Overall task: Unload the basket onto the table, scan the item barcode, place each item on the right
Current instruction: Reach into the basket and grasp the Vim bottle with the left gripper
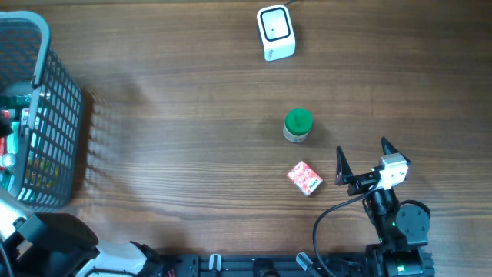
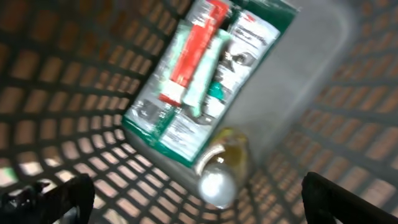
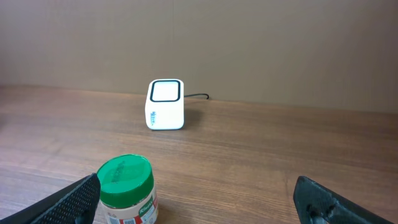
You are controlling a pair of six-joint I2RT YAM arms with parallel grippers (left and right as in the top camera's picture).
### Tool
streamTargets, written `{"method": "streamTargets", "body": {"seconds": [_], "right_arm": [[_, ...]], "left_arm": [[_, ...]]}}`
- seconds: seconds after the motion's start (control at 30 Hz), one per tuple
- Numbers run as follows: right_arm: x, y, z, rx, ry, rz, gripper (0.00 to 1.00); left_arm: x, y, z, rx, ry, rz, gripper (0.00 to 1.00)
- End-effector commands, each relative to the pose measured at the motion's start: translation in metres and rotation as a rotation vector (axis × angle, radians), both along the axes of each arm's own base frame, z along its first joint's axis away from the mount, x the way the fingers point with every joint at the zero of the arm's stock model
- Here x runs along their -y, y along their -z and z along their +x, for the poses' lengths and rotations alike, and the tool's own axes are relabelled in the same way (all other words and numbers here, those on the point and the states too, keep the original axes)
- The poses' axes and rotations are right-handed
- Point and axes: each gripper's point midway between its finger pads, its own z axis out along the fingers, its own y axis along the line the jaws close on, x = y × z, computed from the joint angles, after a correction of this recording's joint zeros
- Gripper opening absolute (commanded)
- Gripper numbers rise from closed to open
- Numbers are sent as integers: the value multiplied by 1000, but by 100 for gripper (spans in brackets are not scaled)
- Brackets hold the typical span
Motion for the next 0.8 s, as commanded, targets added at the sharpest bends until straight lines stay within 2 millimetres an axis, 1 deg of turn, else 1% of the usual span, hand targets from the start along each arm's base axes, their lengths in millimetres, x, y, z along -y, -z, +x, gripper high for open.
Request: {"method": "streamTargets", "body": {"seconds": [0.0, 0.03, 0.07, 0.1, 0.13, 0.17, 0.2, 0.23, 0.37, 0.5, 0.57, 0.63, 0.77], "right_arm": [[2, -2, 0, 10, 9, 1, 100], [2, -2, 0, 10, 9, 2, 100], [2, -2, 0, 10, 9, 1, 100], [2, -2, 0, 10, 9, 1, 100], [2, -2, 0, 10, 9, 2, 100], [2, -2, 0, 10, 9, 2, 100], [2, -2, 0, 10, 9, 2, 100], [2, -2, 0, 10, 9, 2, 100], [2, -2, 0, 10, 9, 2, 100], [2, -2, 0, 10, 9, 2, 100], [2, -2, 0, 10, 9, 2, 100], [2, -2, 0, 10, 9, 2, 100], [2, -2, 0, 10, 9, 1, 100]], "left_arm": [[-3, -4, -8, -86, 114, 56, 100], [7, 2, -9, -136, 263, 23, 98], [25, 11, -10, -150, 439, -53, 96], [39, 17, -11, -123, 551, -125, 97], [41, 21, -12, -100, 562, -164, 96], [35, 28, -17, -100, 537, -195, 92], [32, 32, -20, -104, 524, -210, 90], [25, 39, -26, -103, 499, -236, 89], [9, 65, -32, -99, 456, -317, 89], [8, 81, -30, -112, 478, -361, 86], [9, 82, -28, -103, 481, -368, 82], [12, 86, -28, -97, 487, -382, 81], [13, 116, -28, -101, 486, -404, 80]]}}
